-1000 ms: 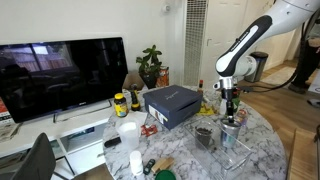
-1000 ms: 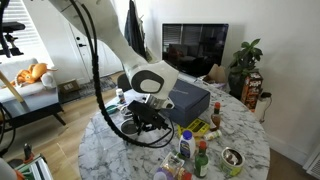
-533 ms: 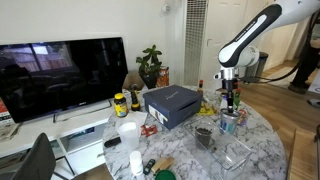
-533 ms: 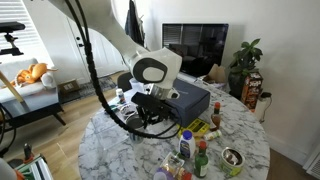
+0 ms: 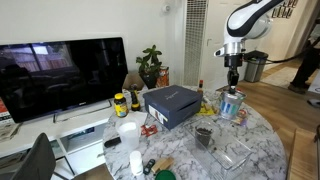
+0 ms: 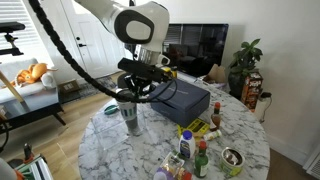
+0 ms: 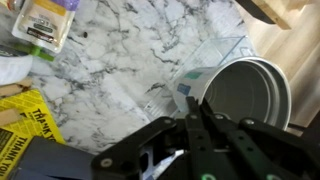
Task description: Set the storage container upright, then put the two cups inside it
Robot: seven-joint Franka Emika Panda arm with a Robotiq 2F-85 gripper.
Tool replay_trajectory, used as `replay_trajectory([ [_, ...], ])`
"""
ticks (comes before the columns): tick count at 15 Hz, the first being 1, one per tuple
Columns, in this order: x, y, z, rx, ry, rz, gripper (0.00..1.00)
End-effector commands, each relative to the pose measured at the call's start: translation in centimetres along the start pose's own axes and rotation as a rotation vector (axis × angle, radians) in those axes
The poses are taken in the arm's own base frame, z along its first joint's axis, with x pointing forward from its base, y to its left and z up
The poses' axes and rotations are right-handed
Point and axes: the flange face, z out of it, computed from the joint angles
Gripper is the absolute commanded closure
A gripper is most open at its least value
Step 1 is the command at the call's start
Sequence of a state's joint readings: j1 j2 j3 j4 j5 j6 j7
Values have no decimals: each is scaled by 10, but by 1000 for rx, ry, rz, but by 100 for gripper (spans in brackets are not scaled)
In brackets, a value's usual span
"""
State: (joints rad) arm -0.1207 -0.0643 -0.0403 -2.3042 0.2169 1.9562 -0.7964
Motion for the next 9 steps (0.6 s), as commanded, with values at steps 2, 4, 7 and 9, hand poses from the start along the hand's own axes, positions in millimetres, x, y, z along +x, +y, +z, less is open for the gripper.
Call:
replay_trajectory([
  [2,25,-55,21,36,-94,-53,99],
  [4,39,-69,43,54,-143,-65,99],
  [7,58,-80,80,57,-198,-66,99],
  [9,65,-83,98,84,-220,-68,99],
])
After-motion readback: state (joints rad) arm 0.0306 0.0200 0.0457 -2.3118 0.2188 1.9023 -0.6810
